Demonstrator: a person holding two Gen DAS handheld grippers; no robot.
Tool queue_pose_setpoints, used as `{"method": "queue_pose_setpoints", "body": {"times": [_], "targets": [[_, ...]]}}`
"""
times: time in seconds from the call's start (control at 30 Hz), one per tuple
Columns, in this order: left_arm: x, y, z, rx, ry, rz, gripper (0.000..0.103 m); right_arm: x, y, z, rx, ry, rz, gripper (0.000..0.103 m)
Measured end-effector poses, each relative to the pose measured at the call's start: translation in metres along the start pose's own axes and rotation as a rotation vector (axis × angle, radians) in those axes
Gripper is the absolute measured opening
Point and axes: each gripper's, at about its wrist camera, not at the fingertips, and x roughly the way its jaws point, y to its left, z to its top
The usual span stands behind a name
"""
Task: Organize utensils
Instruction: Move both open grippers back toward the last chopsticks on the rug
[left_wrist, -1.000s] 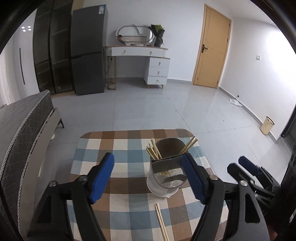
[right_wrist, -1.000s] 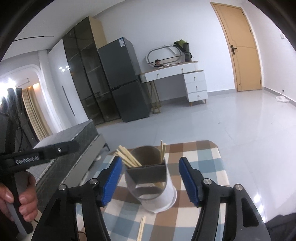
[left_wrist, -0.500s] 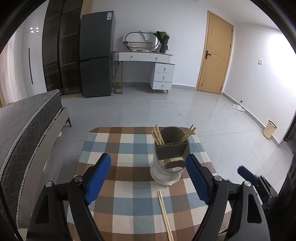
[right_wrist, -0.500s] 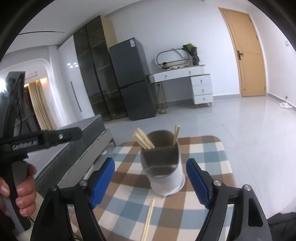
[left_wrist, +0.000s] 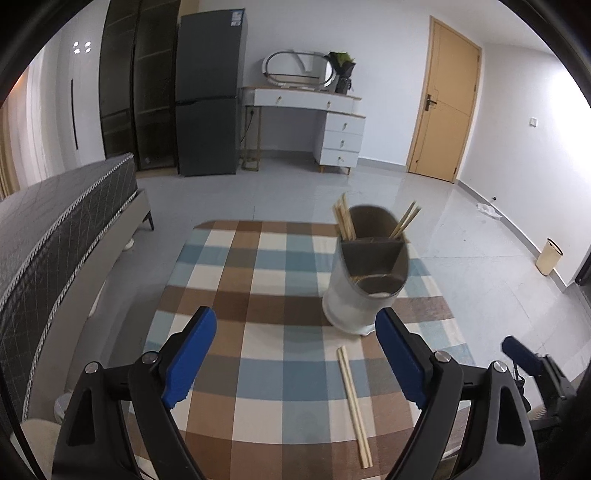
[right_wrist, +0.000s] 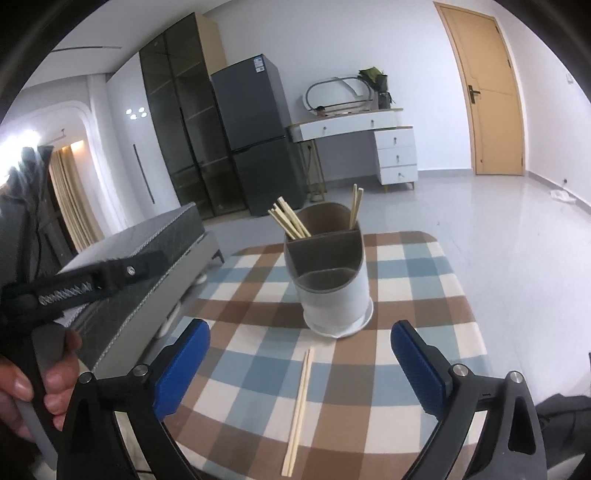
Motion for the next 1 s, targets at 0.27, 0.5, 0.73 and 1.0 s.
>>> {"method": "queue_pose_setpoints", "body": {"times": [0.27,0.5,0.73,1.0], "targets": [[0.030,0.008,-0.025,-0.002,0.074,-0.010,0.085,0.023,-0.001,-0.014,-0.023,0.111,-0.047,0.101],[0.056,0.015,-0.035,-0.023,0.161,-0.008,0.085,0.052,-0.004,-0.027,-0.041,0.219,-0.097,0.101],[0.082,0.023,-0.041,-0.048,0.234,0.007,0.085,0.088,-0.008,-0.037,-0.031,0.332,-0.137,0.100],[0.105,0.047,-0.038,-0.163,0.317,-0.011,0.085,0.138,-0.011,-0.044,-0.074,0.449,-0.155,0.087]]}}
